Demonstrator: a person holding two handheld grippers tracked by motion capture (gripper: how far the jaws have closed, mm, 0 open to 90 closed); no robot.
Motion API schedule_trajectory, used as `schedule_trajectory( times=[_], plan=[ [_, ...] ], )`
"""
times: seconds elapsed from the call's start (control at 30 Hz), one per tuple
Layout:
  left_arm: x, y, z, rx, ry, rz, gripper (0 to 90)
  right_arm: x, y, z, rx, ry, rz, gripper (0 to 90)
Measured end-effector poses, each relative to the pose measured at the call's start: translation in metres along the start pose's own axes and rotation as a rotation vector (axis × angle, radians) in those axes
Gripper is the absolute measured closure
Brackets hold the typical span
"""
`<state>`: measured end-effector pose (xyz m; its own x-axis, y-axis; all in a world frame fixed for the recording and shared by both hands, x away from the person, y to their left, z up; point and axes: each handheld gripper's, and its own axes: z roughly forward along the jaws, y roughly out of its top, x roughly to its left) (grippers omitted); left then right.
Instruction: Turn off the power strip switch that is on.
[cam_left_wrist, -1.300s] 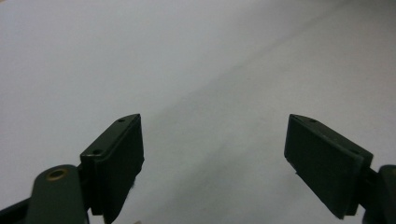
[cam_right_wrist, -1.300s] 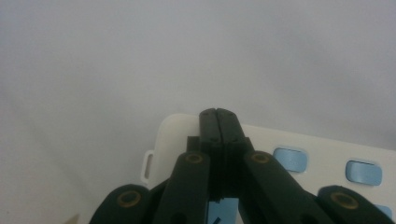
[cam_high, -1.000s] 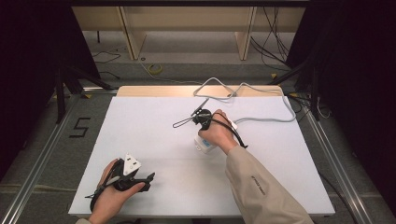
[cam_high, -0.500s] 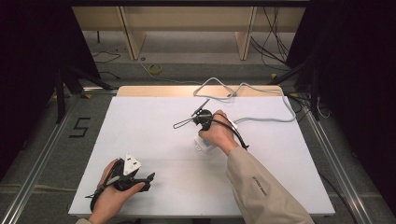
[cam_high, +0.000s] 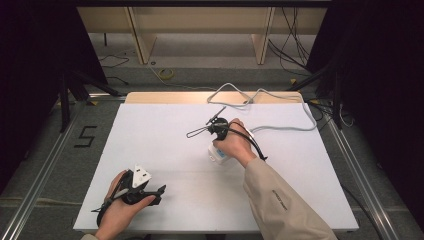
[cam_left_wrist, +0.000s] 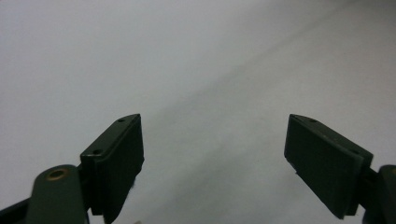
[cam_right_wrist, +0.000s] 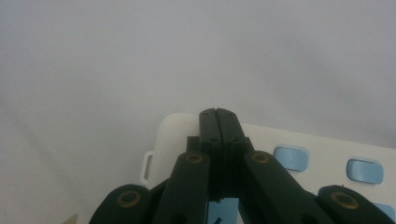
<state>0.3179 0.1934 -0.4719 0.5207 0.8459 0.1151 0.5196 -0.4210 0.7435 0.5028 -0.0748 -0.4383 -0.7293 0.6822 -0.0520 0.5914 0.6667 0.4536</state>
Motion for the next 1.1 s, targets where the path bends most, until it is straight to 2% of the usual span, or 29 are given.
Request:
schedule_trajectory(
  times=[0.03,0.07,0.23,0.53,1.1],
  plan=[
    [0.000,0.000,0.000,0.000,0.000,0.003,19.7,0.000,0.000,-0.002,-0.012,0.005,0.005,90.0],
    [0.000,0.000,0.000,0.000,0.000,0.000,19.7,0.000,0.000,-0.003,0.000,0.010,-0.001,90.0],
    [0.000,0.000,0.000,0.000,0.001,0.000,19.7,0.001,-0.003,-0.005,-0.005,0.016,-0.010,90.0],
    [0.000,0.000,0.000,0.002,0.001,0.001,19.7,-0.002,-0.010,-0.018,-0.018,0.008,-0.026,90.0],
    [0.000,0.000,0.000,0.005,0.005,0.000,19.7,-0.015,-0.052,-0.043,-0.043,0.022,-0.005,86.5]
  ],
)
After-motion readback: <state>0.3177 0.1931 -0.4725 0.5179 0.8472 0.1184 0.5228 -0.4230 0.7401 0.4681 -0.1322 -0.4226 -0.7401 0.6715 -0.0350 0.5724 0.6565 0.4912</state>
